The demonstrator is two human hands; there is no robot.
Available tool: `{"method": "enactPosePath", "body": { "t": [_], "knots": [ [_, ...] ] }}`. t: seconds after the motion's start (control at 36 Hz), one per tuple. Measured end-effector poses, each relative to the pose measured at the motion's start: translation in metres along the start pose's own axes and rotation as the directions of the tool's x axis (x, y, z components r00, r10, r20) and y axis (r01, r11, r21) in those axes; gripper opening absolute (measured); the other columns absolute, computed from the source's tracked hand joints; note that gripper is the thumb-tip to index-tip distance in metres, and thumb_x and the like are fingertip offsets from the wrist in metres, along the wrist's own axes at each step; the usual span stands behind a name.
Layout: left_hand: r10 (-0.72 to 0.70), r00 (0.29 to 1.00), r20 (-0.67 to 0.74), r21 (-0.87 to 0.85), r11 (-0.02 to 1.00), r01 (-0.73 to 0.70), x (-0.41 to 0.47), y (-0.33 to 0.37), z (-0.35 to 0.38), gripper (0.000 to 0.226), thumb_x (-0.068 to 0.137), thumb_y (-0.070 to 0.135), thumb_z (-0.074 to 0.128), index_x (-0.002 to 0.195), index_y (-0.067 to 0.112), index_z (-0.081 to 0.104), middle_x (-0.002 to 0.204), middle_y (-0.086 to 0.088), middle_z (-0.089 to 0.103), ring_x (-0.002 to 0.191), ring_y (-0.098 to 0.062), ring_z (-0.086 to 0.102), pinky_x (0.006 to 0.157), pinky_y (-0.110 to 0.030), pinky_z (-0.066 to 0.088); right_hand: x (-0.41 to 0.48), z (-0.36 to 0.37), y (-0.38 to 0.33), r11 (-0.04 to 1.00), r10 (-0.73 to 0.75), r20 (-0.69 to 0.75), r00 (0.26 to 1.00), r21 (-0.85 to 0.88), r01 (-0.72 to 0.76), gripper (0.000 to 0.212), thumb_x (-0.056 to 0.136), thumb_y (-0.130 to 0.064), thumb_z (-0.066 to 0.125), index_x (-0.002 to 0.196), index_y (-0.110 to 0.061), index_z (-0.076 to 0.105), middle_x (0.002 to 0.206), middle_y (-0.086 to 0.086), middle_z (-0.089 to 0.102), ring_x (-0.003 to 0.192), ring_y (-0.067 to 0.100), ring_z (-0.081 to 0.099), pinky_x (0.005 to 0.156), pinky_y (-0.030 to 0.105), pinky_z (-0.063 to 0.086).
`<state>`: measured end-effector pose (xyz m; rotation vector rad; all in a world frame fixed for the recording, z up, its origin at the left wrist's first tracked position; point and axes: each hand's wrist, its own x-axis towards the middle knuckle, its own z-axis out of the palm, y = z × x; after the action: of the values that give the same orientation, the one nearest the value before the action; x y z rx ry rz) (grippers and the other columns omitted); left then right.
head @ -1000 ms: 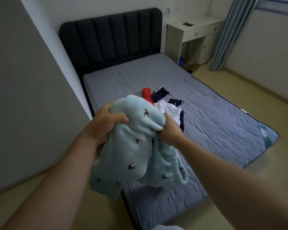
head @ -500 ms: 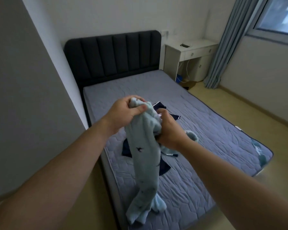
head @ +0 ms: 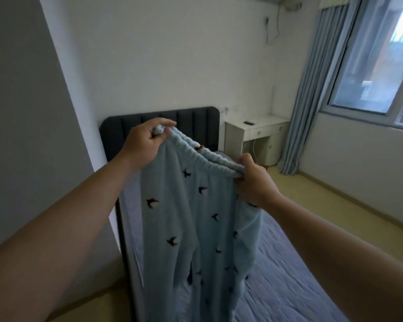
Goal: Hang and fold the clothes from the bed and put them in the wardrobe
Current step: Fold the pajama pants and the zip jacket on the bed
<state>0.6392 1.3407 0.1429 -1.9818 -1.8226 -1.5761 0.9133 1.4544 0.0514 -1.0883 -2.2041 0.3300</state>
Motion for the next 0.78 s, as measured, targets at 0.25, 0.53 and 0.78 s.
{"method": "enactPosePath", "body": {
  "t": [0.25,0.53,0.78],
  "knots": [
    [-0.047,0.983,-0.178,0.151,0.986,0.074,0.035,0.001,-0.052,0.04,0.084,0.028,0.081,0.121,0.022,0.068,0.102,0.0,0.068,0.094,-0.015,0.062,0.09,-0.025,0.049,0.065,-0.109,-0.054,0.922,-0.211,0.2,0.957,-0.283,0.263,0.043,0.084,-0.061,0.066,0.119,-0.04,0.051,0.089,0.001,0.061,0.077,0.019,0.058,0.066,0.032,0.046],
    [-0.02,0.985,-0.172,0.174,0.983,0.051,0.042,0.0,-0.067,0.034,0.076,0.048,0.082,0.09,0.022,0.064,0.083,0.01,0.064,0.075,-0.01,0.056,0.066,-0.021,0.045,0.077,-0.144,-0.07,0.733,-0.304,0.263,0.916,-0.549,0.401,0.03,0.098,-0.036,0.055,0.121,-0.017,0.056,0.115,0.006,0.054,0.098,0.029,0.058,0.082,0.042,0.05],
    [-0.058,0.996,-0.072,0.094,0.993,0.065,0.036,0.005,-0.059,0.027,0.08,0.042,0.082,0.091,0.03,0.059,0.089,0.014,0.066,0.081,-0.001,0.06,0.071,-0.024,0.049,0.068,-0.138,-0.072,0.81,-0.335,0.21,0.919,-0.434,0.394,0.033,0.09,-0.005,0.054,0.115,-0.023,0.045,0.105,0.002,0.061,0.073,0.013,0.049,0.055,0.026,0.029]
  ]
}}
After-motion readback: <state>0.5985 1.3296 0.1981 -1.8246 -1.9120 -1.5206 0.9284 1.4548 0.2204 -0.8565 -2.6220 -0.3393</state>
